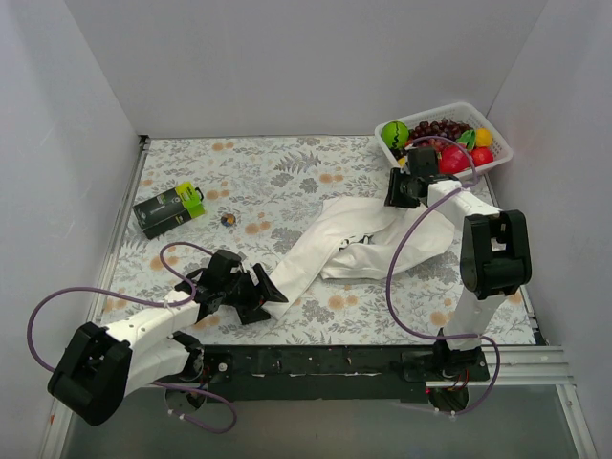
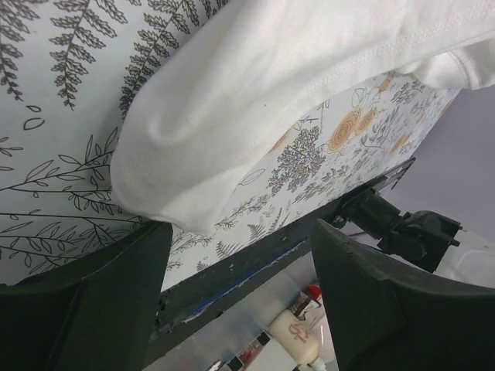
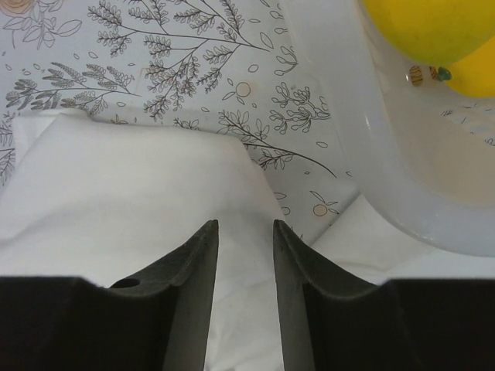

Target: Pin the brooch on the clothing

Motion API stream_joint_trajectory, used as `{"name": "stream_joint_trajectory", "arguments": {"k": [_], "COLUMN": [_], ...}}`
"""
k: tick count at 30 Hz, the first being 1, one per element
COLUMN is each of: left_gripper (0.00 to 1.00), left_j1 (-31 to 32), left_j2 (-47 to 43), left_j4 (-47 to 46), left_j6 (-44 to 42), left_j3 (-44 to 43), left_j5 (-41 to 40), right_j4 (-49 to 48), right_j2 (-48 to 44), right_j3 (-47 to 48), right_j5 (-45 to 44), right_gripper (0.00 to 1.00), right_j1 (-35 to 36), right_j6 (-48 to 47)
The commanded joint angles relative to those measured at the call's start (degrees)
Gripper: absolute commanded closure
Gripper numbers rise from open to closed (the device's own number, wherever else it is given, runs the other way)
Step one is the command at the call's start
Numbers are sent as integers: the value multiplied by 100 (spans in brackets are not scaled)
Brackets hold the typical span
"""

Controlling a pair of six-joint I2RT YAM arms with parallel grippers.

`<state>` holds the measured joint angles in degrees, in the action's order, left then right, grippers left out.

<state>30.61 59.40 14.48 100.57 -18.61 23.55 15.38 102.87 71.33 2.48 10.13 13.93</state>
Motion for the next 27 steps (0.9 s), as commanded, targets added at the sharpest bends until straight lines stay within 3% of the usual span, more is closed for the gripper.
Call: {"name": "stream_joint_trajectory", "arguments": {"k": [1, 14, 17, 18, 19, 25, 26, 27], "left_gripper": [28, 42, 46, 46, 46, 43, 45, 53], "left_j1": [33, 41, 41, 41, 41, 41, 41, 41], "left_j2": [142, 274, 274, 283, 283, 371, 414, 450], "left_j4": [248, 178, 169, 169, 169, 134, 117, 90], "left_j6": [-126, -126, -126, -126, -126, -143, -152, -170], "left_j3": [244, 314, 314, 314, 323, 393, 402, 411], "left_j5": [-527, -667, -668, -702, -711, -825, -834, -843], "right_j4": [9, -26, -157, -193, -228, -149, -114, -105], "right_j2": [58, 84, 137, 93, 58, -363, -425, -556], "right_j3": [-67, -137, -198, -225, -234, -67, -6, 12], "right_j5": [-222, -688, -495, -372, -336, 15, 68, 181], "right_gripper": [57, 55, 65, 88, 98, 99, 99, 99], "right_j1": [-29, -20, -29, -20, -20, -20, -29, -20], "right_j6": [-40, -128, -119, -128, -119, -154, -137, -119]}}
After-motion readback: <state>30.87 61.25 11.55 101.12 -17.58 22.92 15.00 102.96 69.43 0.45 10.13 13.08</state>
